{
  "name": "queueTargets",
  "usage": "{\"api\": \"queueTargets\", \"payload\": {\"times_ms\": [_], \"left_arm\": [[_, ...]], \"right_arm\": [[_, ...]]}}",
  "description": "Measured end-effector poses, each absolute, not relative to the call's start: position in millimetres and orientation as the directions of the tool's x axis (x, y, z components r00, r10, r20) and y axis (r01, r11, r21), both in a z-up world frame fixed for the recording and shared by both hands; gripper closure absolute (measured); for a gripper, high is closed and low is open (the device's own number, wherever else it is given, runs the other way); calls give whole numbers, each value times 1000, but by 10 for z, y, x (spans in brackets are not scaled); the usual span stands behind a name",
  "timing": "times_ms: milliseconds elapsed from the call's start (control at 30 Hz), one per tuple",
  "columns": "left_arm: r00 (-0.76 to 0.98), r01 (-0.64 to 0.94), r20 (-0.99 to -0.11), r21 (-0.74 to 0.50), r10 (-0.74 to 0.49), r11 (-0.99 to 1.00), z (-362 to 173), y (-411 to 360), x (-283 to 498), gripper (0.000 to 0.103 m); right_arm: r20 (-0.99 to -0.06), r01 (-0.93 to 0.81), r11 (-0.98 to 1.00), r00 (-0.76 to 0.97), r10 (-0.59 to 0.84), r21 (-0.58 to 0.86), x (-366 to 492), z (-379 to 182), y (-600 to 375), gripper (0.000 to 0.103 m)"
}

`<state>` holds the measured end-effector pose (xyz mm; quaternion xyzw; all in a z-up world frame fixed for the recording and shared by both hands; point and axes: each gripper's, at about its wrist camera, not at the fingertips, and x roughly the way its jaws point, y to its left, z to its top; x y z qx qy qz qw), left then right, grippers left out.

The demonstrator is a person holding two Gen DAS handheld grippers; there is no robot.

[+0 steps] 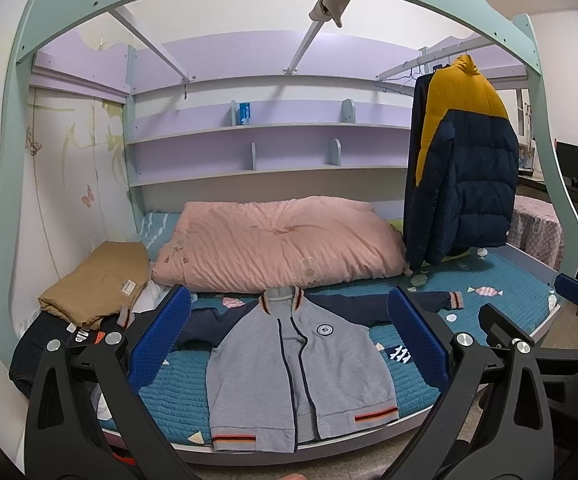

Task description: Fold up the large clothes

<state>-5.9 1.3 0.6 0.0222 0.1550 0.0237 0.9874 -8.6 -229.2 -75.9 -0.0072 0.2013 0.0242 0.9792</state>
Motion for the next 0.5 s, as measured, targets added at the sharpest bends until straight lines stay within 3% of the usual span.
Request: {"api": "queueTargets", "payload": {"times_ms": [500], "left_arm": [[936,-44,-347,72,66,996,-185,105,512,4]], "right_arm": [[-444,-70,998,894,61,-4,450,-929,-2159,7]]}}
